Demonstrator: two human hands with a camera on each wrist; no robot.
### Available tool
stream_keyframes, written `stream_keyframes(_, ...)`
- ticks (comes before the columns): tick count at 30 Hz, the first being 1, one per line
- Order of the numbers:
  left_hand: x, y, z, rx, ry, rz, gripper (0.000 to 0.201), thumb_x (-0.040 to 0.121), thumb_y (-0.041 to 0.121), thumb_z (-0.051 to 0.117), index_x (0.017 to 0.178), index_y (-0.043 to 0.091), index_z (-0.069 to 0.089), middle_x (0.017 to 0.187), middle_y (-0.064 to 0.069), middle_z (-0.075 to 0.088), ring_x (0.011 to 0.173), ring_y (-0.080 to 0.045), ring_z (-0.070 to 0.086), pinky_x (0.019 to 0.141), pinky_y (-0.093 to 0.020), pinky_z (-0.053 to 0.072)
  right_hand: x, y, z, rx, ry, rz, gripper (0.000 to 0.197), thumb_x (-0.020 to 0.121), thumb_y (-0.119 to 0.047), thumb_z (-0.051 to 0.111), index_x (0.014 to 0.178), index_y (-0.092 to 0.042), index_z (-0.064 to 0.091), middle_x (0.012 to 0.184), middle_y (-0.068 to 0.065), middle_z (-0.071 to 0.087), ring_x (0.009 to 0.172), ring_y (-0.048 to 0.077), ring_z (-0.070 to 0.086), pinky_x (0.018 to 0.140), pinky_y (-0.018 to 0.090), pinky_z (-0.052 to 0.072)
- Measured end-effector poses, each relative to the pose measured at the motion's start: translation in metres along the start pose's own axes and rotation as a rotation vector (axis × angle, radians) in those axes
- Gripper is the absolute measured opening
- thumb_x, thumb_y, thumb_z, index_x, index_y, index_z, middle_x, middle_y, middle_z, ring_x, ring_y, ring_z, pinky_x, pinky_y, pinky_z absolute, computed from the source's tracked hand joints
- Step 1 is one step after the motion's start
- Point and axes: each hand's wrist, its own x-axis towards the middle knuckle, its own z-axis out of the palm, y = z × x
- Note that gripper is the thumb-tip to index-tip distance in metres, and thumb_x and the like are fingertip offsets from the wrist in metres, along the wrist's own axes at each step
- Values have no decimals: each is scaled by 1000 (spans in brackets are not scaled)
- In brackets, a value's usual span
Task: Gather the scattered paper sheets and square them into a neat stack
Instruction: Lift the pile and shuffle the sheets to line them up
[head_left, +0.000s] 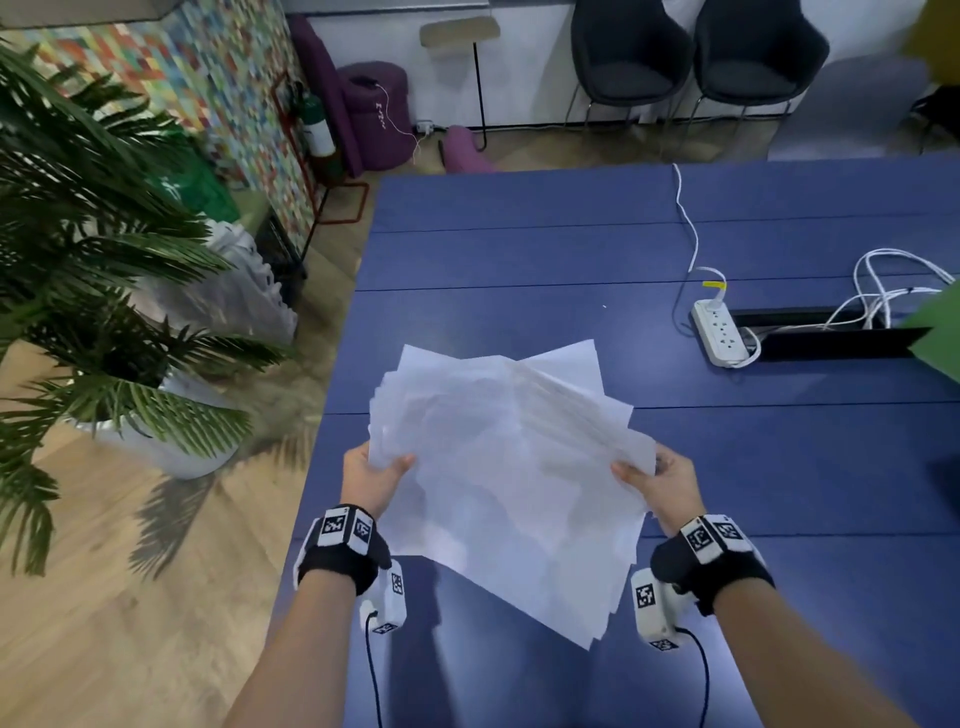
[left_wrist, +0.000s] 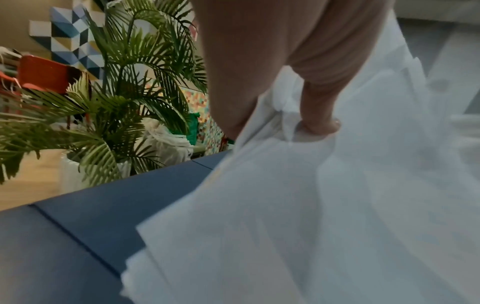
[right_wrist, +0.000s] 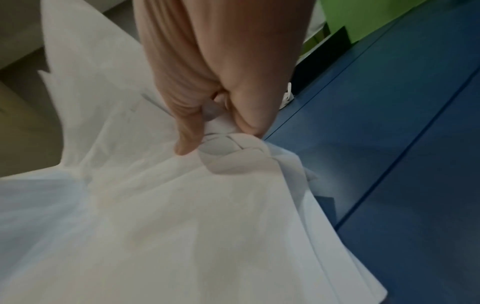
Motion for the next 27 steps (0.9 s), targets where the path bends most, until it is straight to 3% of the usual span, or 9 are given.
stream_keyframes(2, -3, 3, 6, 0, 19, 24, 14, 78, -5, 67, 88, 6, 65, 84, -4, 66, 69, -12, 61, 76, -31, 44, -2, 2, 2, -3, 30, -5, 26, 75, 10, 69, 93, -9, 66, 73, -7, 74, 72, 18, 67, 67, 28, 58)
stream_keyframes(5, -5, 5, 5, -32, 49, 22, 17, 79, -4, 66, 93, 4, 65, 91, -10, 66, 75, -20, 62, 77, -31, 45, -6, 6, -8, 53, 63, 16, 31, 72, 9, 74, 99, -4, 65, 86, 3, 69, 75, 18, 66, 63, 25, 58)
stream_keyframes(8, -2, 5, -3, -70, 71, 2, 16, 77, -4, 68, 87, 8, 67, 85, -9, 68, 77, -23, 63, 78, -36, 49, -10, 8, -25, 21, -1, 59, 38, 69, 4, 78, 104, -1, 66, 98, 9, 72, 88, 23, 69, 82, 35, 54)
stream_keyframes(12, 1, 14, -14, -141, 116, -27, 20, 77, -5, 67, 83, 14, 66, 79, -3, 68, 74, -23, 64, 79, -36, 51, -12, 3, -35, -31, -280, 93, 54, 73, -3, 76, 123, -1, 56, 96, -12, 74, 93, 1, 68, 99, 34, 47)
stream_keyframes(15, -1, 25, -21, -225, 165, -43, 23, 78, -6, 65, 99, 4, 65, 83, -8, 66, 76, -24, 62, 80, -36, 49, -12, -4, -37, 40, -400, 107, 88, 50, -30, 91, 125, -12, 49, 106, -14, 72, 103, 0, 64, 91, 17, 50)
stream_keyframes(19, -12, 37, -26, -272, 201, -49, 29, 81, -7, 62, 105, 8, 57, 82, -4, 63, 74, -21, 59, 80, -35, 47, -10, -7, -38, 39, -440, 73, 84, 54, -10, 86, 128, -24, 48, 123, -6, 65, 117, 13, 59, 90, 19, 51)
stream_keyframes(21, -13, 37, -29, -272, 213, -84, 35, 81, -2, 65, 112, 4, 50, 99, -10, 62, 87, -24, 59, 83, -34, 43, -13, -16, -34, -2, -423, 17, 78, 62, -5, 82, 127, -31, 49, 125, -9, 63, 112, 10, 62, 86, 19, 52)
stream_keyframes(24, -11, 33, -33, -272, 178, -146, 55, 79, 6, 70, 125, 0, 41, 117, -13, 58, 109, -29, 55, 87, -37, 41, -9, -27, -27, 39, -347, -10, 71, 69, 14, 73, 124, -25, 50, 120, -10, 65, 107, 4, 64, 78, 17, 54)
stream_keyframes(27, -16, 34, -30, -274, 99, -193, 39, 81, 5, 67, 115, 8, 49, 102, -13, 63, 97, -32, 61, 80, -41, 51, -4, -25, -20, -1, -286, 48, 67, 62, -7, 84, 122, -9, 56, 115, 7, 69, 107, 20, 67, 85, 32, 56)
